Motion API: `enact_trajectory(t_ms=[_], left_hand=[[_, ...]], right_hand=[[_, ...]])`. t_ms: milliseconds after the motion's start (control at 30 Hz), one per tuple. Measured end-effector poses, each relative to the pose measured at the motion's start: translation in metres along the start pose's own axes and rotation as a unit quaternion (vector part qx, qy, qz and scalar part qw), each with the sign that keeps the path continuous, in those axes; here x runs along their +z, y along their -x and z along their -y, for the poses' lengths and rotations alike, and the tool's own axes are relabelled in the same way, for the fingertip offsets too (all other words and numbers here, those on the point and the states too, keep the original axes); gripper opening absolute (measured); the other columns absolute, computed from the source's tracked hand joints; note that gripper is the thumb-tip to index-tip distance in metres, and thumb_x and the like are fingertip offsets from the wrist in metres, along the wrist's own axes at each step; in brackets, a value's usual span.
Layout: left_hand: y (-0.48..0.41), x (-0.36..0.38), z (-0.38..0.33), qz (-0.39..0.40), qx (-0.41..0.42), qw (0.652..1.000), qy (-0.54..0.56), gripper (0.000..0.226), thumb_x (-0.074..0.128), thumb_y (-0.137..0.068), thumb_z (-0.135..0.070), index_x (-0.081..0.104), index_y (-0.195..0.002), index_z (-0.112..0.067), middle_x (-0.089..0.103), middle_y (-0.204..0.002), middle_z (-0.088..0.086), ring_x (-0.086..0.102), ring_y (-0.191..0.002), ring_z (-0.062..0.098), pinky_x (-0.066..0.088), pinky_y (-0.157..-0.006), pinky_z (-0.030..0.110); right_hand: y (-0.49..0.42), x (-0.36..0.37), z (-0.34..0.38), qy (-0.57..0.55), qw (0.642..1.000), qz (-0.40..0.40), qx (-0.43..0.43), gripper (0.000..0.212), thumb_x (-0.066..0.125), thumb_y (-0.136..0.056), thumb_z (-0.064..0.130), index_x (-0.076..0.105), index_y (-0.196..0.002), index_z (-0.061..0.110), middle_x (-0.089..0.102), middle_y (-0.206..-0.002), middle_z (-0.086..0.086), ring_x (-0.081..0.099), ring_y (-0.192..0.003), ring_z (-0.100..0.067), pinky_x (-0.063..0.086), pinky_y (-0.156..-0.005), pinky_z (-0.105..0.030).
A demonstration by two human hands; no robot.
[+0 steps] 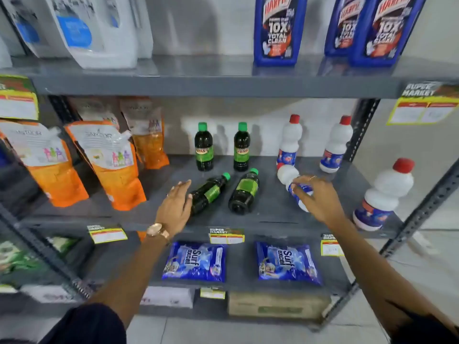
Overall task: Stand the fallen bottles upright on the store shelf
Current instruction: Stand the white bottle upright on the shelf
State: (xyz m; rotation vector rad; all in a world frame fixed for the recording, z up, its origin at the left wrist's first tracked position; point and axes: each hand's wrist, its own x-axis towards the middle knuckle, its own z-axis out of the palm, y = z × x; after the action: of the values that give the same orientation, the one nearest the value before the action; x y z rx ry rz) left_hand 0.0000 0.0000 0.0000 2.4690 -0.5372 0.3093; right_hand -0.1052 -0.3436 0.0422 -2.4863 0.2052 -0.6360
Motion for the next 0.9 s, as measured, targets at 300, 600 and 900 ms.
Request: enact_trajectory(t_ms=[300,600,900], left_hand=[[-0.057,0.041,0.034,-0.050,-0.118,0.979,0.157,0.030,0.045,-0.092,-0.003,0.061,-0.117,-0.005,0.062,-0.124,0.020,0.055,-0.119,0.033,0.037,-0.103,0.037],[-0.052,0.053,0.045,-0.140,-0.115,0.959,0.218,0.039,0.034,-0.093,-0.013,0.069,-0.104,-0.002,0.066,-0.117,0.011,0.059,-0.111,0.018,0.039,-0.098,0.014],[-0.041,0.049,0.077,0.027,-0.110,0.992,-0.050,0.051,0.047,-0.090,-0.009,0.034,-0.140,-0.008,0.029,-0.152,0.018,0.017,-0.145,0.031,0.012,-0.120,0.042]], right_hand=[[-0.074,0.023,-0.062,0.118,0.949,0.135,0.260,0.080,0.076,-0.065,0.056,0.051,-0.119,0.002,0.055,-0.126,-0.018,0.052,-0.116,-0.037,0.044,-0.097,-0.049],[-0.083,0.061,-0.095,0.012,0.951,0.136,0.279,0.052,0.075,-0.067,0.054,0.053,-0.086,0.011,0.061,-0.088,-0.010,0.053,-0.066,-0.018,0.039,-0.056,-0.029],[-0.073,0.081,-0.092,-0.108,0.969,-0.052,0.214,0.045,0.080,-0.068,0.041,0.058,-0.093,0.011,0.065,-0.087,-0.009,0.057,-0.063,-0.009,0.039,-0.050,-0.022]])
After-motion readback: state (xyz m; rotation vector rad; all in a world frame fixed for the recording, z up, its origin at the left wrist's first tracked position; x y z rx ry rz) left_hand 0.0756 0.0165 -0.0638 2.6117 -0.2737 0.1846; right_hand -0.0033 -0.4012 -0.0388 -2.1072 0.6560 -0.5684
